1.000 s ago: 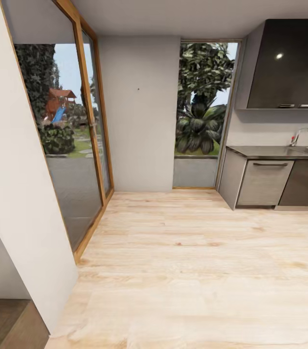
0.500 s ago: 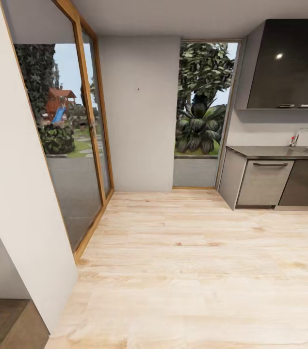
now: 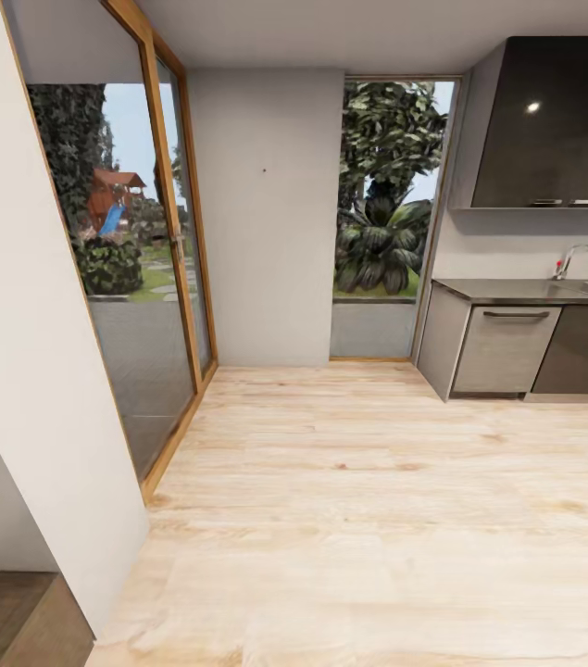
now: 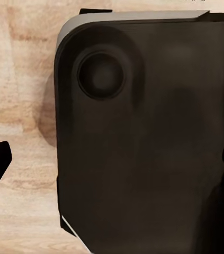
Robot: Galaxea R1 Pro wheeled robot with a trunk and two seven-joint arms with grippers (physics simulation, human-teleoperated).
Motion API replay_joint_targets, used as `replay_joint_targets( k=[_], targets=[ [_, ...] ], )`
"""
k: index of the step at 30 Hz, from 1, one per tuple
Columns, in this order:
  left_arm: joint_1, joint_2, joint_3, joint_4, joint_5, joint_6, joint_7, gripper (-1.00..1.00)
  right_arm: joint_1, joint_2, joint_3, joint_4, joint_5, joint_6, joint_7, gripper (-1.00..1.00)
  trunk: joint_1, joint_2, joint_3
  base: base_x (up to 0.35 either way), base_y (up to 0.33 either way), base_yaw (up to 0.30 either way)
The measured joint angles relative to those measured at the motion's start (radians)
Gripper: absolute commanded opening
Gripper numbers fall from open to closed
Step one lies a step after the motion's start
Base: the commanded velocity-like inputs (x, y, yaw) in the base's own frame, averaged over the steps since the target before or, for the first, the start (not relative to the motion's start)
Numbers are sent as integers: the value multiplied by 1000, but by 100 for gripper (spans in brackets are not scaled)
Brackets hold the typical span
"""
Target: In the kitchen, take the popcorn bag from the countertop, put it into the microwave, and heat it until the popcorn is cooked so the cooked popcorn ends up inside the bag.
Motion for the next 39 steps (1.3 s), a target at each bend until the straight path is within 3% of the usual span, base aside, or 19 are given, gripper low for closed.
replay_joint_targets(
  k=[8,39],
  targets=[
    [0,0,2,2,40,0,0,100,0,1,-1,0,-1,-20,-3,100,0,0,0,0,0,-2],
    [0,0,2,2,42,0,0,100,0,2,-1,0,-3,-20,-4,100,0,0,0,0,0,-220]
  ],
)
